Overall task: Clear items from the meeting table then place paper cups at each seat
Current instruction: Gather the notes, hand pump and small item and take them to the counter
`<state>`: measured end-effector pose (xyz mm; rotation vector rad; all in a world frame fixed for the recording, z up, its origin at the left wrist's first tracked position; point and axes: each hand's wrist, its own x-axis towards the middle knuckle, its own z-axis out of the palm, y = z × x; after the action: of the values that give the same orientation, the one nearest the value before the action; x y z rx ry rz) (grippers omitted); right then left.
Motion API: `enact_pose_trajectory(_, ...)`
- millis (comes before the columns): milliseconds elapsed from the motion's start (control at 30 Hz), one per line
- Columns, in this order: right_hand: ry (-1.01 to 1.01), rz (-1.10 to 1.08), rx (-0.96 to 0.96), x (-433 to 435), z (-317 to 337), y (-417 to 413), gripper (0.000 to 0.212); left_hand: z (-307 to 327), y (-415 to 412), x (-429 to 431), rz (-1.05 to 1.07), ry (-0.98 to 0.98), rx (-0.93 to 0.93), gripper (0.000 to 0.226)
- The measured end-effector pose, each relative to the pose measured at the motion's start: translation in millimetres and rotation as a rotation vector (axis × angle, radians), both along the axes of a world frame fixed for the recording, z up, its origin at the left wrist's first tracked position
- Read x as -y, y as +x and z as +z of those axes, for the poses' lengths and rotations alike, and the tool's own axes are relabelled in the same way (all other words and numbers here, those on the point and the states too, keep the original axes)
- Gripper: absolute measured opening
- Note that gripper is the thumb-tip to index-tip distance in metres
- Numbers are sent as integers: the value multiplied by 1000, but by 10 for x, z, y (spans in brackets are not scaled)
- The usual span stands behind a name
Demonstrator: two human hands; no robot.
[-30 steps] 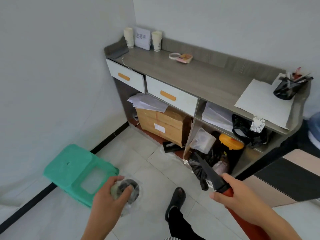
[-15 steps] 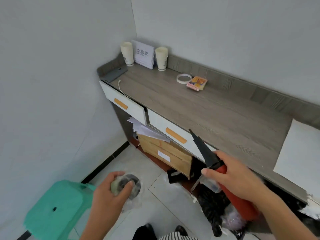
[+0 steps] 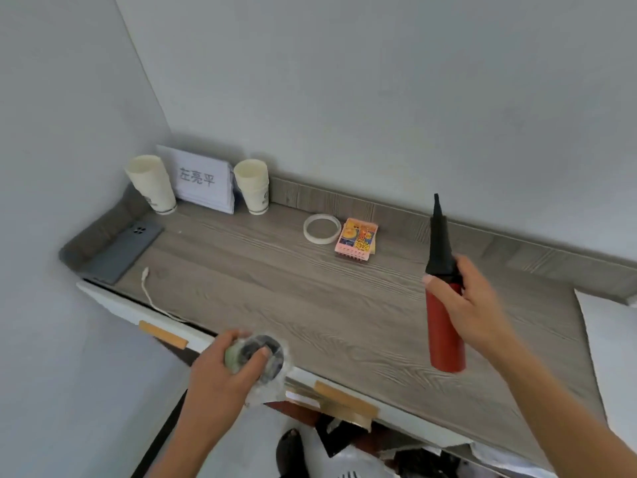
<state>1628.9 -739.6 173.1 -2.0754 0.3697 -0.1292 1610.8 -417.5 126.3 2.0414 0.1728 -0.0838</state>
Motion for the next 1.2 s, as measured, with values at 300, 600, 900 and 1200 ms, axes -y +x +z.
enact_pose_trajectory(300,-111,-275,162,12,-253,1596,55,-44,1058,48,-226,-52,-127,11)
enact_pose_trajectory(600,-174,-250,128,77,-555,1889,63,-26,1189,144,-209,-174,-205,9)
enact_pose_trajectory(900,136,28,-159,-205,-400,891,32,28,1387,799,-400,-233,-231,36)
enact_pose_trajectory(1200,634,-250,-274,150,-628,367,11,-78,1400,1846,-545,-269,-343,38)
